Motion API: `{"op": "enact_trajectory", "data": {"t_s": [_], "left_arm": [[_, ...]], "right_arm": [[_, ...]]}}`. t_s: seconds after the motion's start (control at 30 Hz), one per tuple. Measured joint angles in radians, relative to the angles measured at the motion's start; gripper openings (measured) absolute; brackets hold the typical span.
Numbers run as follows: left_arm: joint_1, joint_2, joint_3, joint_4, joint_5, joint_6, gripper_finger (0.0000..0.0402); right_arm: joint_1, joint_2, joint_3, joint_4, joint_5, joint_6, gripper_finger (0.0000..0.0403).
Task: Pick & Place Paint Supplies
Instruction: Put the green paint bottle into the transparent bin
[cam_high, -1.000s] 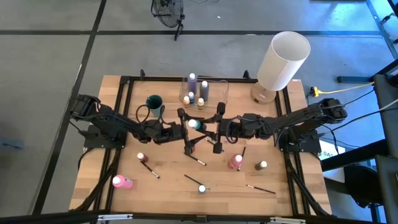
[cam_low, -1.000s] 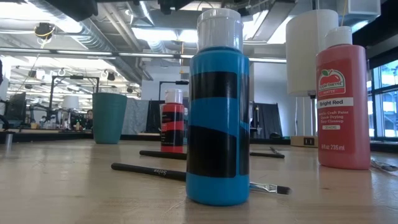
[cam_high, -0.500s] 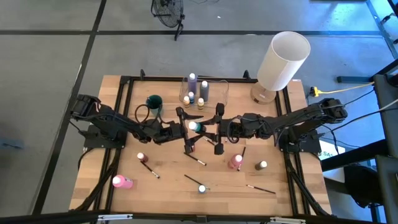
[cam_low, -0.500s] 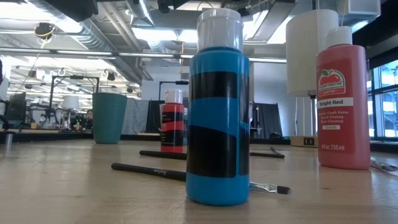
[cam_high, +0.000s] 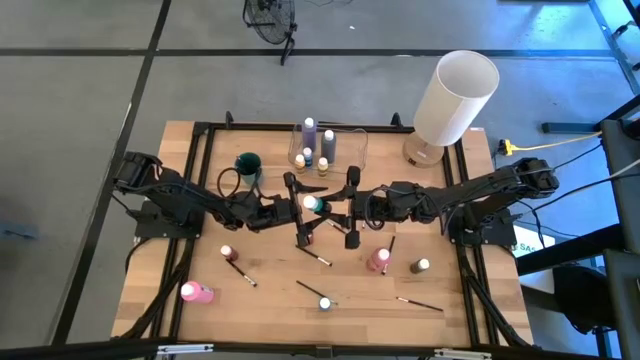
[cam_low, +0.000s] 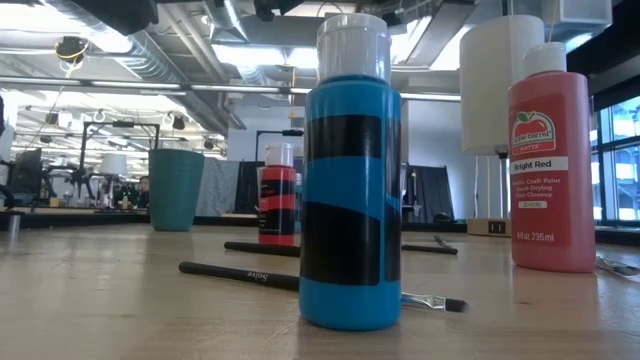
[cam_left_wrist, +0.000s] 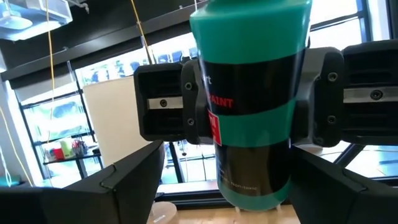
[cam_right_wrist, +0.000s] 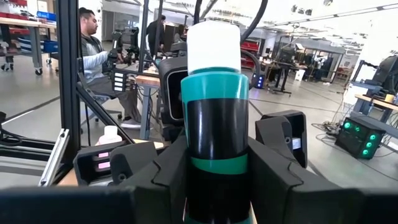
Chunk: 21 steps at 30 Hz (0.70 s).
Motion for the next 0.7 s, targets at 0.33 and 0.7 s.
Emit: {"op": "enact_trajectory", "data": {"t_s": [0.33, 0.7], "left_arm": [[-0.001, 0.0, 0.002, -0.017, 0.002, -0.001, 0.0196], [-0.001, 0.0, 0.002, -0.038, 0.008, -0.004, 0.0133]], "right_arm": [[0.0, 0.001, 0.0, -0.017, 0.007, 0.0, 0.0133], [-0.001, 0.001, -0.001, -0.043, 0.008, 0.0, 0.0152]]}}
